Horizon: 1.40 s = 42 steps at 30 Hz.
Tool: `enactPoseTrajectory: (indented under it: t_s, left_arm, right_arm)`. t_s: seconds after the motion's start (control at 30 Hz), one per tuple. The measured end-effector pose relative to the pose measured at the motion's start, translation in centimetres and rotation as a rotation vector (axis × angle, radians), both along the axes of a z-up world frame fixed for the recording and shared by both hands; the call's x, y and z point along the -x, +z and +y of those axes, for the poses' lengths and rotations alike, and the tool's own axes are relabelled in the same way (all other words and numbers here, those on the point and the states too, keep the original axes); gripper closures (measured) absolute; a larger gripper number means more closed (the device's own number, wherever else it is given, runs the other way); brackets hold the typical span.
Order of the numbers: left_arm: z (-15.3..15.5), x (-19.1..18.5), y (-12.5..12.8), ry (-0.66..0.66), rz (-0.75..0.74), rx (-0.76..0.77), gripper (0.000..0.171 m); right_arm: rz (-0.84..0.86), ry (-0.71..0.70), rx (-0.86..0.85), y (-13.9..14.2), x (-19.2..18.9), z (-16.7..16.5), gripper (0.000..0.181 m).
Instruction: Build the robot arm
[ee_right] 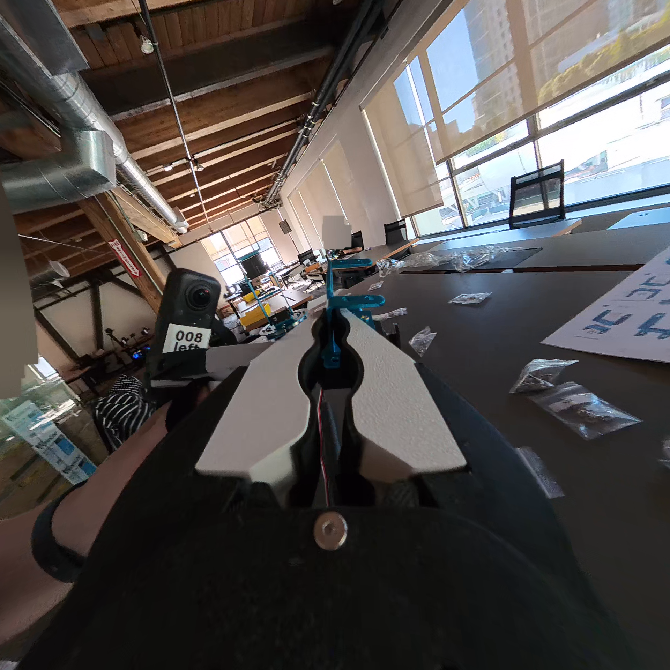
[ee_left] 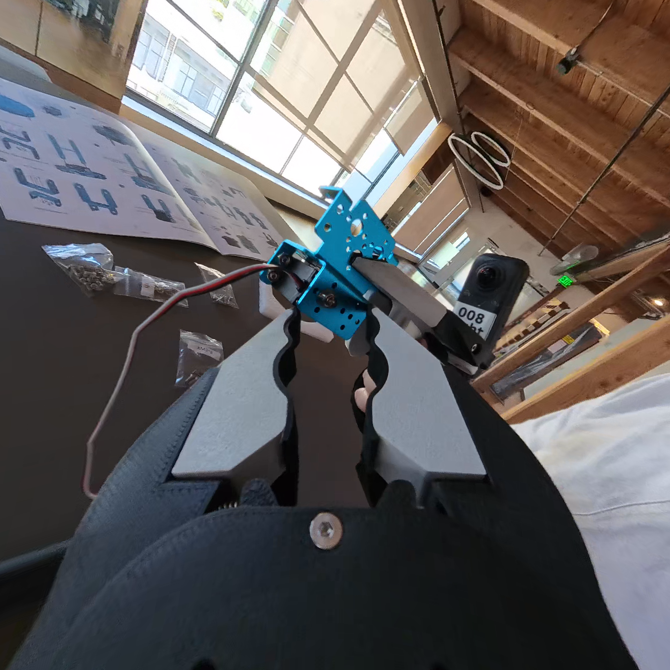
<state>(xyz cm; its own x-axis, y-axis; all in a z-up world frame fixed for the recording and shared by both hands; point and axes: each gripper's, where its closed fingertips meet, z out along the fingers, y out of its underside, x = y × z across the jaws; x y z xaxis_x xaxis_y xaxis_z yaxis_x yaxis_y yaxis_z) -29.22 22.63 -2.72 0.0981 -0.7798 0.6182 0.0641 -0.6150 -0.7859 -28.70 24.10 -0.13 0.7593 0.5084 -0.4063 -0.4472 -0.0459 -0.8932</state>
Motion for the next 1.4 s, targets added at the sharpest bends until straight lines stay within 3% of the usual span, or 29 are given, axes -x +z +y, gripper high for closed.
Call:
enactPoseTrajectory:
  t_s: [0.17,0.33,0.47,0.57,0.67,0.8,0.9,1.03,1.17,1.27,1.4]
  left_arm:
    - [-1.3,0.4,-0.2,-0.066,-0.049,0.042,0.171]
    - [-0.5,-0.2,-1.2,-0.021,-0.031,0.005,0.171]
    - [1.3,-2.5,-2.7,-0.019,0.056,0.012,0.171]
    - [2.0,-5.2,-2.6,-0.066,0.069,0.048,0.171]
    - [2.4,-7.4,-2.1,-0.075,0.078,-0.018,0.171]
    - [2.3,-9.5,-2.1,-0.100,0.072,-0.031,0.171]
    - [1.1,-9.9,-2.3,-0.160,0.072,-0.011,0.171]
    - [-0.2,-8.5,-2.3,-0.164,0.062,-0.074,0.170]
    - [-2.0,-6.0,-1.7,-0.185,0.041,-0.133,0.170]
    - [-2.2,-2.7,-1.5,-0.116,0.059,-0.172,0.167]
    - [-1.3,4.6,-1.1,0.057,0.115,-0.265,0.155]
  right_arm:
    - [0.005,0.065,-0.020,0.1,-1.3,-0.9,0.180]
    - [-0.071,0.069,0.030,-2.4,-8.4,-2.3,0.180]
    - [-0.021,0.069,0.070,-4.6,-14.0,-3.5,0.180]
    - [0.039,0.028,0.133,-6.1,-16.6,-2.7,0.180]
    - [0.000,-0.003,0.129,-6.9,-17.6,-2.3,0.180]
    - [0.037,0.048,0.122,-6.8,-17.3,-2.2,0.180]
    - [-0.039,0.056,0.128,-7.4,-16.5,-2.1,0.180]
    - [-0.008,0.085,0.117,-7.0,-16.0,-2.4,0.180]
    - [-0.156,0.090,0.038,-5.8,-14.2,-3.1,0.180]
    - [-0.206,0.043,0.045,-5.0,-11.3,-2.2,0.180]
    - [-0.124,0.059,0.010,-1.2,-1.7,-1.3,0.180]
